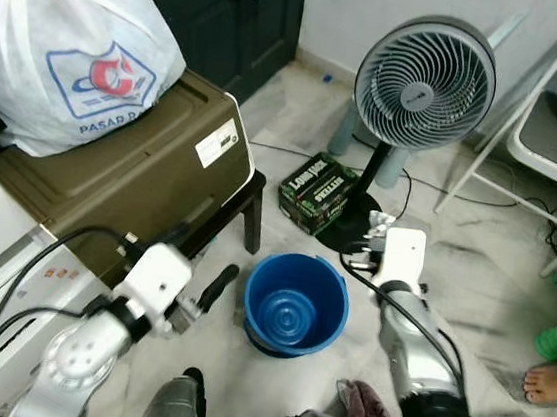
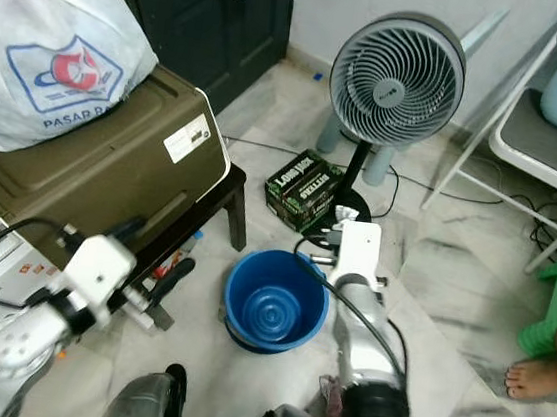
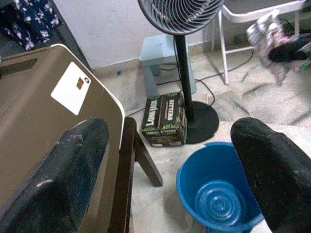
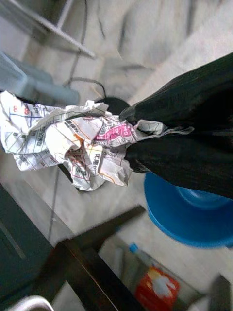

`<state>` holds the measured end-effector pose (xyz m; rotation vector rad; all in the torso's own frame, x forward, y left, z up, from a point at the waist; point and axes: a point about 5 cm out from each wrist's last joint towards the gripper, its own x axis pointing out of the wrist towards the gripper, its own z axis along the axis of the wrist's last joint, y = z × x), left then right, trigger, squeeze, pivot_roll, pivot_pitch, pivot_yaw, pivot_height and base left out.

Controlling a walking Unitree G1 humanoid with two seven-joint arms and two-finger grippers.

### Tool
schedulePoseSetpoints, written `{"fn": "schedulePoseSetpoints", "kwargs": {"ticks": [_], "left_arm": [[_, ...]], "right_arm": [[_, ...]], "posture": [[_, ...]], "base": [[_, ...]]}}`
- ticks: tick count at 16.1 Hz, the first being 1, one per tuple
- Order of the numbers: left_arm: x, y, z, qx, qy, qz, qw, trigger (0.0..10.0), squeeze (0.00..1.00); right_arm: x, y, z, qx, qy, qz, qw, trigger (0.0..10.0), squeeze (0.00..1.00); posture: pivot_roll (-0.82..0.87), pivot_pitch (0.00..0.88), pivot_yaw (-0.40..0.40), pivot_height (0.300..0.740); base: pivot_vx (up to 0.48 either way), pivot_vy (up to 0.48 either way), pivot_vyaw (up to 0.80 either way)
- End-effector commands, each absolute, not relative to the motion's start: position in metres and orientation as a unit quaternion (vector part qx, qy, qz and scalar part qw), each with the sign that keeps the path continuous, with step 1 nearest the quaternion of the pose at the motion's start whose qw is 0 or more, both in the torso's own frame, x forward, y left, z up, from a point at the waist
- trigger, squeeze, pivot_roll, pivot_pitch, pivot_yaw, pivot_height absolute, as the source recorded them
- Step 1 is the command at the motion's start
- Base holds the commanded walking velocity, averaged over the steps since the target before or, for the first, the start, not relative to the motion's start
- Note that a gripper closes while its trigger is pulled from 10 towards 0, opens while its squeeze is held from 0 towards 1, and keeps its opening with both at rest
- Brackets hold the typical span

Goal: Clean up the room

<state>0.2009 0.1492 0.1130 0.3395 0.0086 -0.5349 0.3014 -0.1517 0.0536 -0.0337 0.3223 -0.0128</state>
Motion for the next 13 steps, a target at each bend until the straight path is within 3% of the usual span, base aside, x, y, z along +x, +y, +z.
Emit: {"fn": "schedulePoseSetpoints", "kwargs": {"ticks": [1,5,13], "left_arm": [[0.196,0.153,0.116,0.178,0.009,-0.265,0.948,10.0,0.0],[0.183,0.175,0.115,0.191,0.04,-0.24,0.951,10.0,0.0],[0.168,0.186,0.127,0.199,0.072,-0.238,0.948,10.0,0.0]], "right_arm": [[0.298,-0.15,0.046,-0.01,0.177,-0.012,0.984,10.0,0.0],[0.31,-0.153,0.041,-0.002,0.185,-0.022,0.983,10.0,0.0],[0.329,-0.158,0.037,0.006,0.202,-0.059,0.977,10.0,0.0]], "posture": [[0.12,0.25,-0.006,0.74],[0.15,0.309,0.024,0.74],[0.23,0.373,0.087,0.74]], "base": [[0.0,0.0,0.0],[0.0,0.0,0.0],[0.0,0.0,0.0]]}}
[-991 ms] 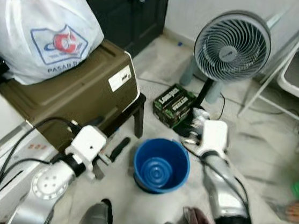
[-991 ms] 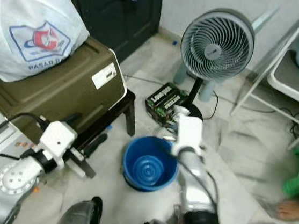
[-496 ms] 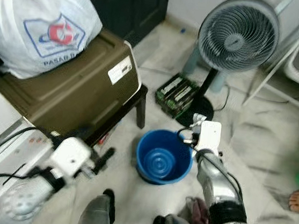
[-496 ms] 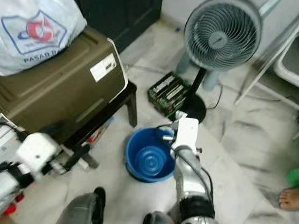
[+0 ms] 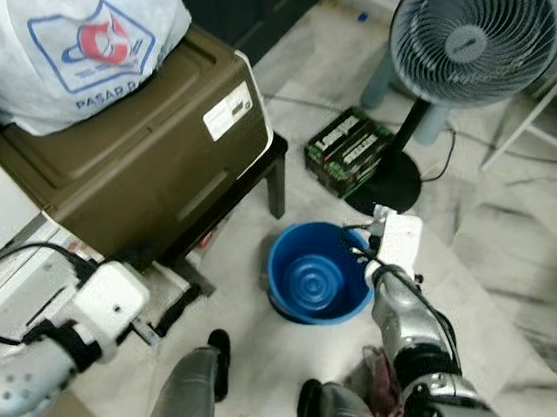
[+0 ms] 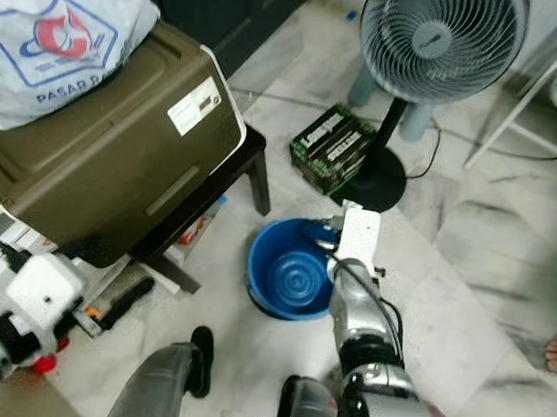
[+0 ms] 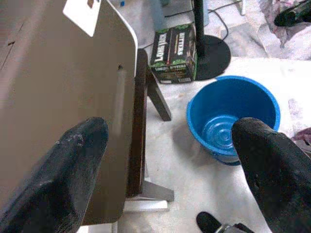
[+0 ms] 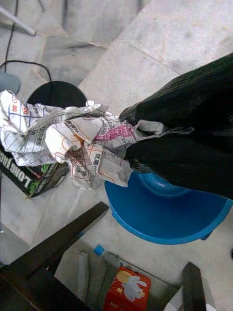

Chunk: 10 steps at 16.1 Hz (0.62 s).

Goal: Clean up the room

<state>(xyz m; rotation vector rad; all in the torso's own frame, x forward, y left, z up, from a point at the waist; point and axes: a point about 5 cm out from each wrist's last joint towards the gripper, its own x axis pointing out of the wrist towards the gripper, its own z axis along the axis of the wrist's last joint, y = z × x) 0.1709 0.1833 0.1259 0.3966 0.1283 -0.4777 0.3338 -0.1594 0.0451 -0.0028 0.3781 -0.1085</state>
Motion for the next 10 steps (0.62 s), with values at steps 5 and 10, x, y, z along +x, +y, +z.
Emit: {"fn": "schedulePoseSetpoints", "kwargs": {"ticks": [5,10], "left_arm": [[0.165,0.186,0.131,0.201,0.081,-0.249,0.944,10.0,0.0],[0.167,0.184,0.132,0.2,0.082,-0.252,0.943,10.0,0.0]], "right_arm": [[0.333,-0.146,0.037,0.007,0.203,-0.05,0.978,10.0,0.0],[0.336,-0.126,0.041,0.014,0.192,-0.019,0.981,10.0,0.0]], "posture": [[0.24,0.382,0.107,0.74],[0.24,0.383,0.111,0.74]], "base": [[0.0,0.0,0.0],[0.0,0.0,0.0]]}}
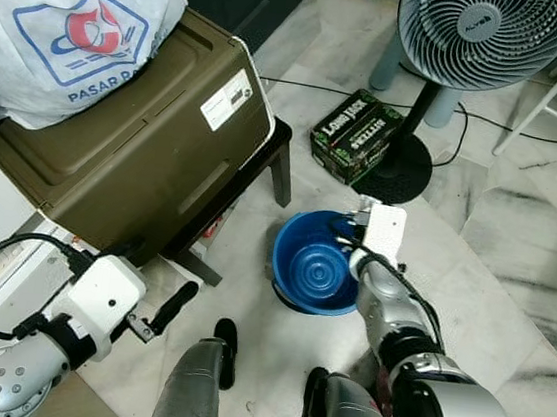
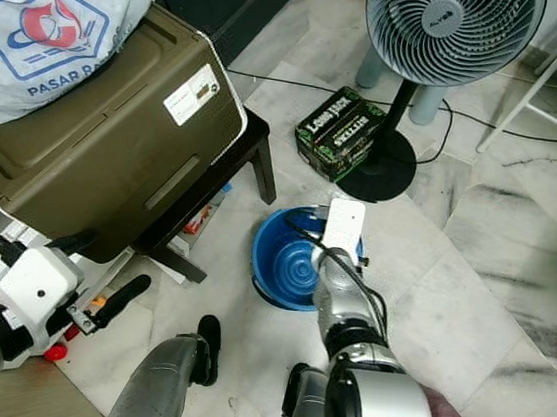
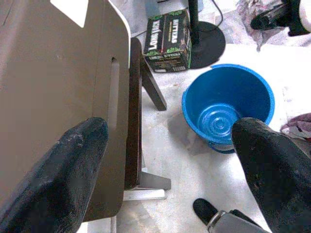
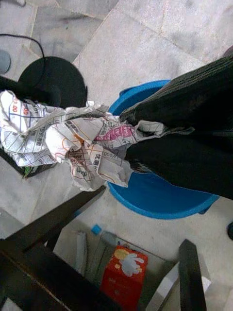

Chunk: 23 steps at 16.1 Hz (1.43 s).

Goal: Clean up the room

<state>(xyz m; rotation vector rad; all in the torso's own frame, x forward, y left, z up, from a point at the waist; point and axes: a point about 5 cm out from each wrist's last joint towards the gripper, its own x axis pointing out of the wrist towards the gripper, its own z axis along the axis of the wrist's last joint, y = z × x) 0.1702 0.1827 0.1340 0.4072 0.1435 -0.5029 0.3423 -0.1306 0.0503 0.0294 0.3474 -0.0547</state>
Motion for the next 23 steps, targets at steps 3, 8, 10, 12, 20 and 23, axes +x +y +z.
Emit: {"fn": "schedulePoseSetpoints", "kwargs": {"ticks": [3,8,10,12,20,23], "left_arm": [[0.166,0.182,0.133,0.2,0.083,-0.251,0.943,10.0,0.0],[0.168,0.181,0.134,0.199,0.082,-0.251,0.944,10.0,0.0],[0.168,0.183,0.133,0.2,0.085,-0.243,0.945,10.0,0.0],[0.169,0.183,0.132,0.199,0.085,-0.245,0.945,10.0,0.0],[0.177,0.179,0.129,0.196,0.078,-0.245,0.946,10.0,0.0],[0.187,0.172,0.126,0.192,0.065,-0.246,0.948,10.0,0.0]], "right_arm": [[0.338,-0.119,0.044,0.023,0.183,-0.007,0.983,10.0,1.0],[0.339,-0.118,0.046,0.017,0.176,-0.002,0.984,10.0,1.0],[0.339,-0.121,0.046,0.015,0.175,-0.005,0.984,10.0,1.0],[0.339,-0.122,0.046,0.016,0.174,-0.007,0.985,10.0,1.0],[0.341,-0.106,0.053,0.011,0.14,0.032,0.99,10.0,1.0],[0.333,-0.094,0.052,-0.015,0.114,0.098,0.989,10.0,1.0]], "posture": [[0.25,0.382,0.11,0.74],[0.24,0.377,0.109,0.74],[0.24,0.376,0.109,0.74],[0.24,0.369,0.108,0.74],[0.23,0.344,0.103,0.74],[0.19,0.304,0.083,0.74]], "base": [[0.0,0.0,0.0],[0.0,0.0,0.0],[0.0,0.0,0.0],[0.0,0.0,0.0],[0.0,0.0,0.0],[0.0,0.0,0.0]]}}
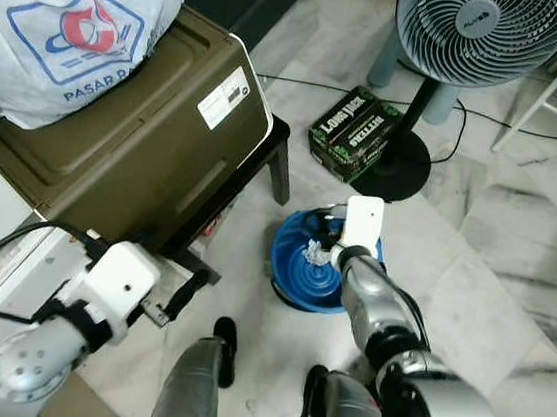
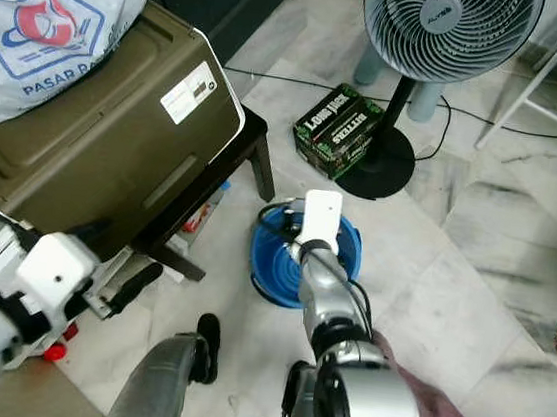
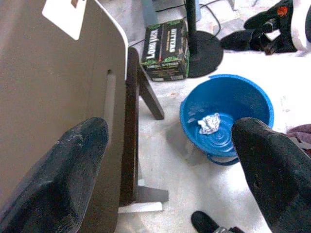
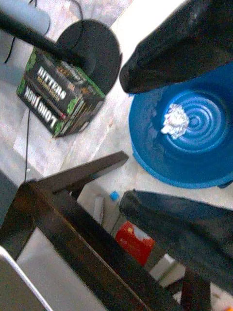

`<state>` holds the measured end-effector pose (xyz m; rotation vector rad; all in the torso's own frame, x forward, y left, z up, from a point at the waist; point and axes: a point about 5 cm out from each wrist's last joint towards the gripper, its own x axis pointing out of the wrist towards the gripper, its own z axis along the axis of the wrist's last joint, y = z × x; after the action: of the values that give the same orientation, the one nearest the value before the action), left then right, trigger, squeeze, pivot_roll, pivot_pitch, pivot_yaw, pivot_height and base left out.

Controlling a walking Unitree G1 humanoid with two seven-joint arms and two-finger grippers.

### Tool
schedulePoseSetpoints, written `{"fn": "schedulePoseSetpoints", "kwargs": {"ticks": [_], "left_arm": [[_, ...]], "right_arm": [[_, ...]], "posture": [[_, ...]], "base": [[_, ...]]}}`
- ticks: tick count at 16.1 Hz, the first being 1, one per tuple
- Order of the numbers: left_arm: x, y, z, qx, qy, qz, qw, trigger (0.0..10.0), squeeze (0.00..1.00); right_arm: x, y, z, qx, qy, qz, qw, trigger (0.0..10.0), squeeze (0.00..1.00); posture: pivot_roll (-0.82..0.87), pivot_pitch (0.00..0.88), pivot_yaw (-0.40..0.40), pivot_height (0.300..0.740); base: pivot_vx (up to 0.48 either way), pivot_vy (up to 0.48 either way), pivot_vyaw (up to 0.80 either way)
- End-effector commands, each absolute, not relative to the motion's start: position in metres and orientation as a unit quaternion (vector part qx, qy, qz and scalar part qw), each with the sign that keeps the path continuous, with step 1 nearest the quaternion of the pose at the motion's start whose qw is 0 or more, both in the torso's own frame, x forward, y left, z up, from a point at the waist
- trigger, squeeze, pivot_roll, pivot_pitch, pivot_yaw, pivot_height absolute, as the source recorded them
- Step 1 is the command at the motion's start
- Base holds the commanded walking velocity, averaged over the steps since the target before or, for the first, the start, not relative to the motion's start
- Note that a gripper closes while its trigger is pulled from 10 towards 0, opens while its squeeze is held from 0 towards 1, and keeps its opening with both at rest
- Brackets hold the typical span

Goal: Clean up the room

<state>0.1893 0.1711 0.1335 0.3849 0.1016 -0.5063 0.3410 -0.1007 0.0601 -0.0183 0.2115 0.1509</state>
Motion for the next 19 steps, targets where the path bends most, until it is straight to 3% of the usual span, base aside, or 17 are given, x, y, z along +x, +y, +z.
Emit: {"fn": "schedulePoseSetpoints", "kwargs": {"ticks": [1,7,12,15,19], "left_arm": [[0.189,0.171,0.126,0.19,0.061,-0.245,0.949,10.0,0.0],[0.22,0.147,0.126,0.169,0.007,-0.227,0.959,10.0,0.0],[0.239,0.132,0.122,0.154,-0.019,-0.216,0.964,10.0,0.0],[0.245,0.127,0.118,0.146,-0.029,-0.207,0.967,10.0,0.0],[0.252,0.13,0.107,0.11,-0.014,-0.168,0.98,10.0,0.0]], "right_arm": [[0.329,-0.095,0.049,-0.028,0.109,0.112,0.987,10.0,1.0],[0.306,-0.144,0.061,-0.079,0.044,0.124,0.988,10.0,1.0],[0.265,-0.189,0.07,-0.092,0.031,0.058,0.994,10.0,1.0],[0.243,-0.194,0.08,-0.085,0.038,0.056,0.994,10.0,1.0],[0.216,-0.172,0.083,-0.118,0.043,0.136,0.983,10.0,1.0]], "posture": [[0.18,0.3,0.081,0.74],[0.07,0.208,0.027,0.74],[-0.03,0.14,-0.003,0.74],[-0.06,0.106,-0.001,0.74],[-0.13,0.069,0.066,0.74]], "base": [[0.0,0.0,0.0],[0.0,0.0,0.0],[0.0,0.0,0.0],[0.0,0.0,0.0],[0.0,0.0,0.0]]}}
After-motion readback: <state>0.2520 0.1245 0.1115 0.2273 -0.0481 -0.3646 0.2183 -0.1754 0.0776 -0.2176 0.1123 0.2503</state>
